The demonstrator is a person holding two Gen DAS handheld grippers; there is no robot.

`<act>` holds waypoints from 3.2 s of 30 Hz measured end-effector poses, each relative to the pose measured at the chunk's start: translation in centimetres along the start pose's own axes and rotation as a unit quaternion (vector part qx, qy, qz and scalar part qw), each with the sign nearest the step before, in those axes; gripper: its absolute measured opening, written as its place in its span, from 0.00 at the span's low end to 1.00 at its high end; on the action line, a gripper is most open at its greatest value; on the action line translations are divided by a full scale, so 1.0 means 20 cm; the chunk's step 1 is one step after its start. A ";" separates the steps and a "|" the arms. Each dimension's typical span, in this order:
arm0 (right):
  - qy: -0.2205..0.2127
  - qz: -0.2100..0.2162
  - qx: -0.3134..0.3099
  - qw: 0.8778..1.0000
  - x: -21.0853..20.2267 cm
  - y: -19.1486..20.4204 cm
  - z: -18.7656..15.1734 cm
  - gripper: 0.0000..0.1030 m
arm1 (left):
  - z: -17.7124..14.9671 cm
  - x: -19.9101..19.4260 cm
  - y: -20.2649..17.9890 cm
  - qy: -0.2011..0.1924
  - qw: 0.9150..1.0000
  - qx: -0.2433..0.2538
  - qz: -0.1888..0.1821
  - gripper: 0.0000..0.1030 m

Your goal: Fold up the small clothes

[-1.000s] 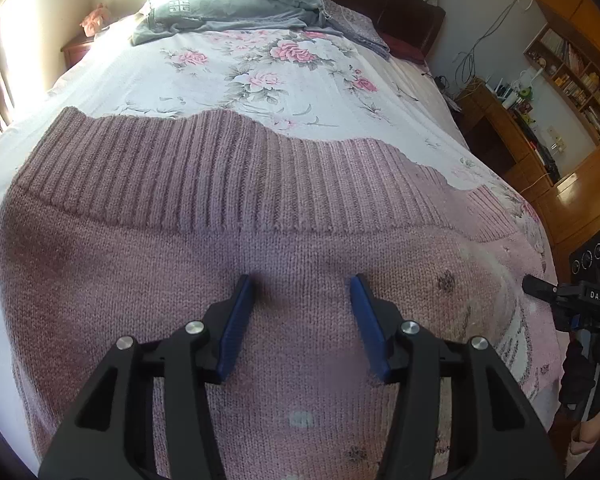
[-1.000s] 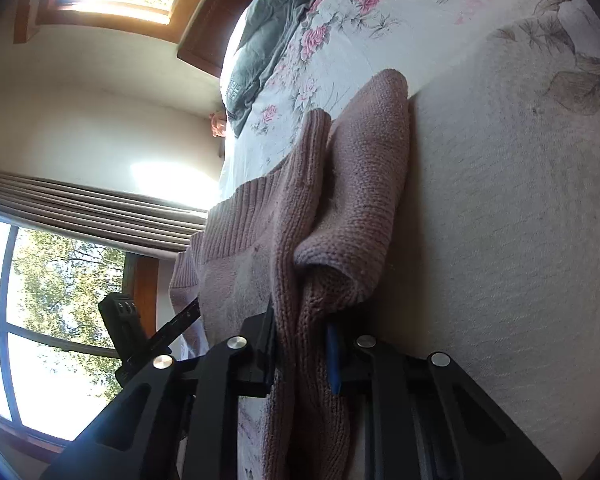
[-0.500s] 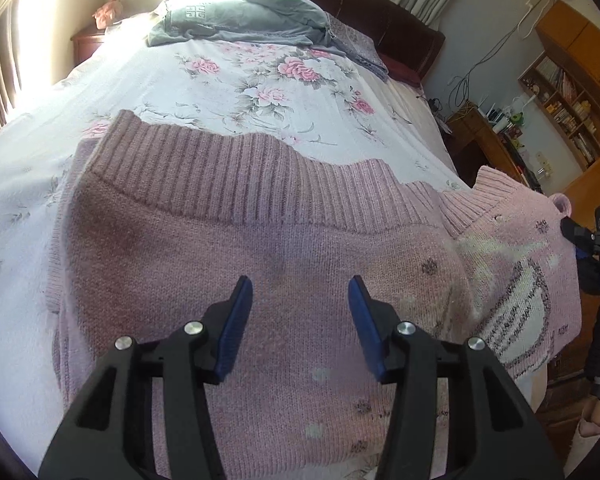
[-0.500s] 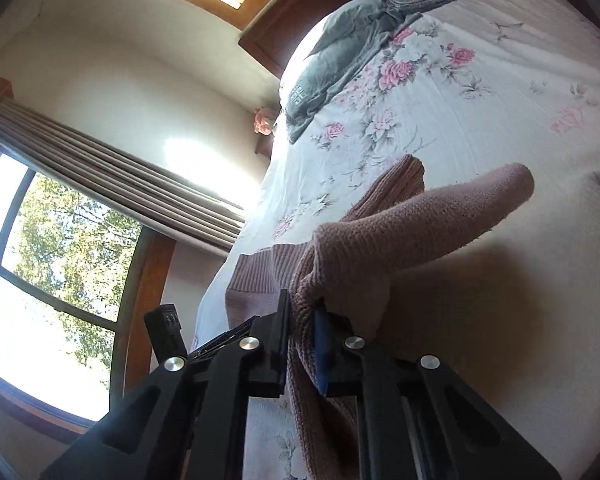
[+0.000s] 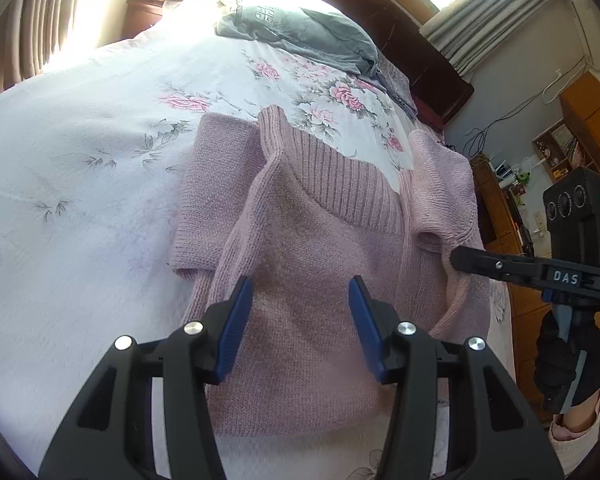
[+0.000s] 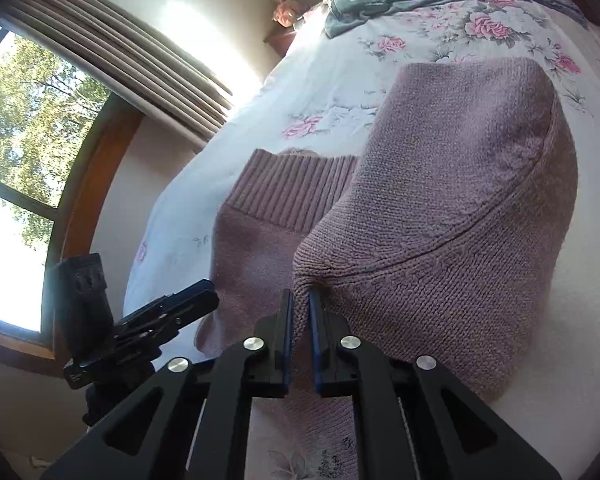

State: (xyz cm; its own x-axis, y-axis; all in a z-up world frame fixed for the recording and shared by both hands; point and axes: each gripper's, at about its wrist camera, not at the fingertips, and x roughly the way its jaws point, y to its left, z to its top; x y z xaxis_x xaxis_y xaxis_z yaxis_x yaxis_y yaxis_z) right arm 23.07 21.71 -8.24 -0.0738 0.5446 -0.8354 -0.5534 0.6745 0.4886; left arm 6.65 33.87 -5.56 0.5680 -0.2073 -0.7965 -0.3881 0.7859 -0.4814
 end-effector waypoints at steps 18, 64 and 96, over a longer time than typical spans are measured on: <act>-0.083 -0.008 -0.022 0.996 -0.49 -0.23 -0.41 0.42 | 0.03 0.25 -0.35 0.069 0.989 0.003 -0.133 0.60; -0.079 0.059 0.063 0.993 -0.38 -0.48 -0.56 0.43 | 0.08 -0.28 0.12 -0.098 0.986 -0.063 -0.119 0.09; 0.055 0.015 0.019 0.998 0.11 -0.17 -0.63 0.40 | -0.25 -0.19 0.23 -0.006 0.999 0.028 0.041 0.35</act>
State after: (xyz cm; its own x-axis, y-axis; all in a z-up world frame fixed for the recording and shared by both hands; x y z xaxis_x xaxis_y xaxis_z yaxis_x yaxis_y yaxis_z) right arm 14.36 14.27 -14.97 -0.1809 0.5082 -0.8420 -0.5176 0.6788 0.5208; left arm -0.87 35.37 -6.62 0.5445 -0.1337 -0.8280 -0.3925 0.8318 -0.3924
